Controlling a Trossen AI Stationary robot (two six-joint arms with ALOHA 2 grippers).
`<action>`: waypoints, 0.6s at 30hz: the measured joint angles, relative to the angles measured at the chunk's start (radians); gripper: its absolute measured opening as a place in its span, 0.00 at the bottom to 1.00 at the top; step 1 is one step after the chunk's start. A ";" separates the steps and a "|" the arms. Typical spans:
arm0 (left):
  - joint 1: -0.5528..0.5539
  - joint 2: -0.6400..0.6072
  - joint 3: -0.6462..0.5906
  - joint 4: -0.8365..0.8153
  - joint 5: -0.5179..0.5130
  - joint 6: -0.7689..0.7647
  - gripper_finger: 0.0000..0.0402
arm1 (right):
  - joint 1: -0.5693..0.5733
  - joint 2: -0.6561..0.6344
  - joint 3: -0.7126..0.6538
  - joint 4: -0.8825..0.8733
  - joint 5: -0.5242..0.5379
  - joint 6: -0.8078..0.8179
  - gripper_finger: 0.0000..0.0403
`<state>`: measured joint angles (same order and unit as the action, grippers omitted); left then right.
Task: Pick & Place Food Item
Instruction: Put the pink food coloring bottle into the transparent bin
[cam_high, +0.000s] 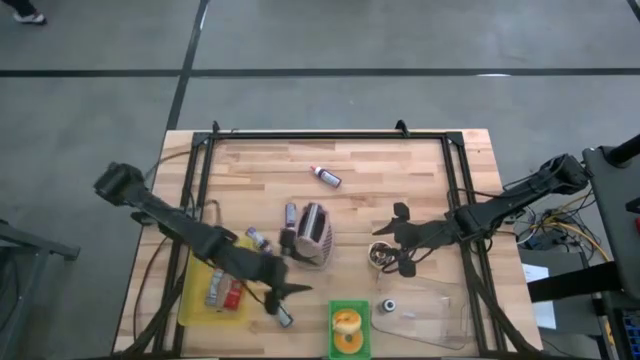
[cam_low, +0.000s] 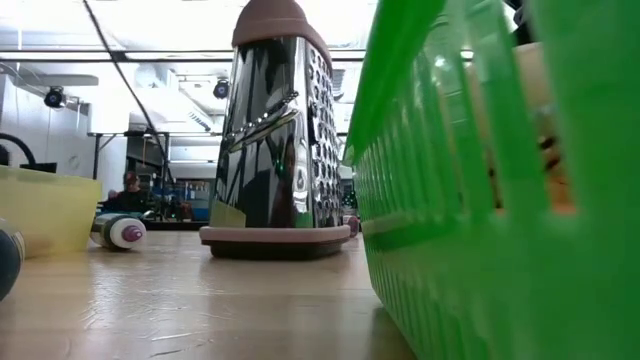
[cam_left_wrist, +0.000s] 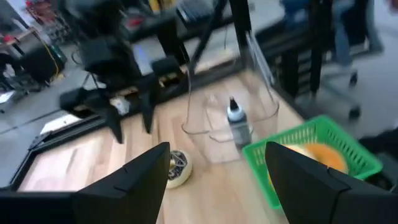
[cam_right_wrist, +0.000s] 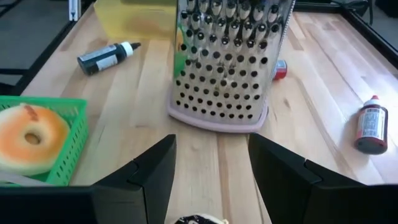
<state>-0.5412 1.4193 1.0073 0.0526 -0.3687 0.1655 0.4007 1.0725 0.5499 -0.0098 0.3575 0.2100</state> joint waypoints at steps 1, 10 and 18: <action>-0.006 -0.036 -0.035 0.027 0.000 -0.002 0.66 | 0.000 0.003 0.000 0.001 0.000 0.000 0.49; -0.052 -0.286 -0.254 0.112 -0.079 -0.012 0.66 | -0.008 0.005 0.067 -0.140 -0.023 0.051 0.49; -0.052 -0.418 -0.416 0.112 -0.241 -0.050 0.66 | -0.077 0.108 0.247 -0.430 -0.076 0.098 0.49</action>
<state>-0.5930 1.0014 0.5913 0.1651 -0.6098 0.1156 0.3242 1.1804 0.7965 -0.4397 0.2817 0.3084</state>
